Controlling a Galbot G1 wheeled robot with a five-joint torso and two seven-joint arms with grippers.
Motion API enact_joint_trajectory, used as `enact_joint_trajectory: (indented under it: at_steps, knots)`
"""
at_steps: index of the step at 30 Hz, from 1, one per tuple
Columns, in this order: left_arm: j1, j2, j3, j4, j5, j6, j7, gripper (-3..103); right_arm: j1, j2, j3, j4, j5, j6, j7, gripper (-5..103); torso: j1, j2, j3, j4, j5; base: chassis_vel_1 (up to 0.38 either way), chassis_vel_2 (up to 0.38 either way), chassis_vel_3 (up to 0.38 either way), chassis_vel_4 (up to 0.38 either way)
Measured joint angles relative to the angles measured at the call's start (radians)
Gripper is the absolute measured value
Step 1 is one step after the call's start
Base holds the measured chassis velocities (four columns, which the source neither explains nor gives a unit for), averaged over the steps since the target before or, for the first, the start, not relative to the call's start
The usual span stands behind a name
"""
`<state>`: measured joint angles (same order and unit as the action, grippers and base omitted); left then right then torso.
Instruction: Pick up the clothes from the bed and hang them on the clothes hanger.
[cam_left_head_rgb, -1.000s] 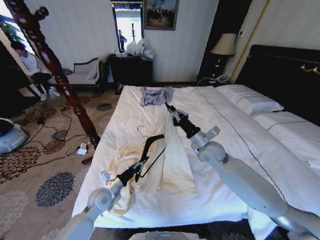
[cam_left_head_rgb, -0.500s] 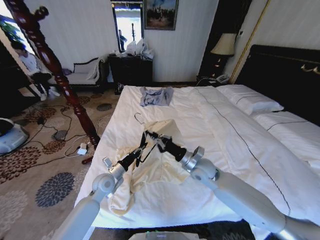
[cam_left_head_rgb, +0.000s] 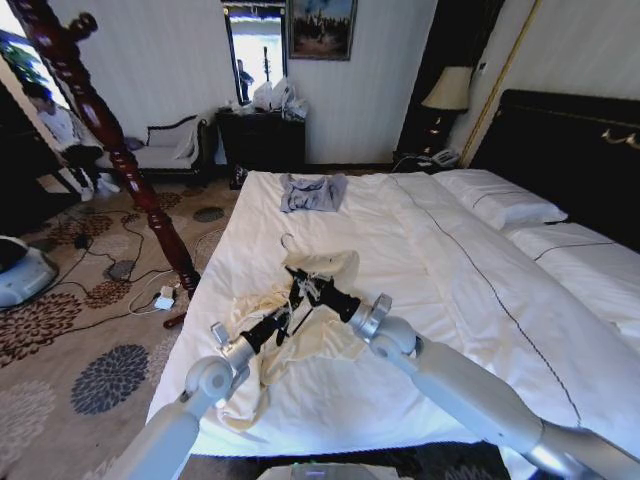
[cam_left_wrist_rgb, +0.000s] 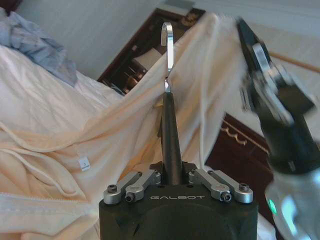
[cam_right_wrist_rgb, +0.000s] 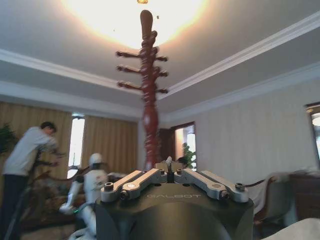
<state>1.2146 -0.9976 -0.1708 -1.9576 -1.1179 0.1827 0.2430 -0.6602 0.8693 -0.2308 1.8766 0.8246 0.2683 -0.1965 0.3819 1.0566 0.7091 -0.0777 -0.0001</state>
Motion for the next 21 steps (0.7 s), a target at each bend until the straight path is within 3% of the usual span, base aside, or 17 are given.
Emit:
enact_joint_trajectory:
  at_steps: [10, 15, 21]
  knots:
    - [-0.083, 0.013, 0.021, 0.012, -0.011, 0.0, 0.0, 18, -0.004, -0.001, -0.002, 0.014, 0.011, -0.016, 0.013, 1, 0.0, 0.0, 0.0, -0.0002, 0.0001, 0.0, 0.0, 0.0, 0.0]
    - [-0.179, -0.013, 0.027, 0.054, -0.048, 0.004, -0.018, 18, -0.042, -0.008, -0.08, 0.042, -0.009, -0.013, -0.034, 1, 0.0, 0.0, 0.0, -0.0003, 0.0, 0.0, 0.0, 0.0, 0.0]
    - [-0.209, -0.022, 0.006, 0.049, -0.083, 0.011, -0.036, 18, -0.044, 0.01, -0.135, 0.027, -0.048, -0.006, -0.037, 1, 0.0, 0.0, 0.0, 0.0, 0.0, 0.0, 0.0, 0.0, 0.0]
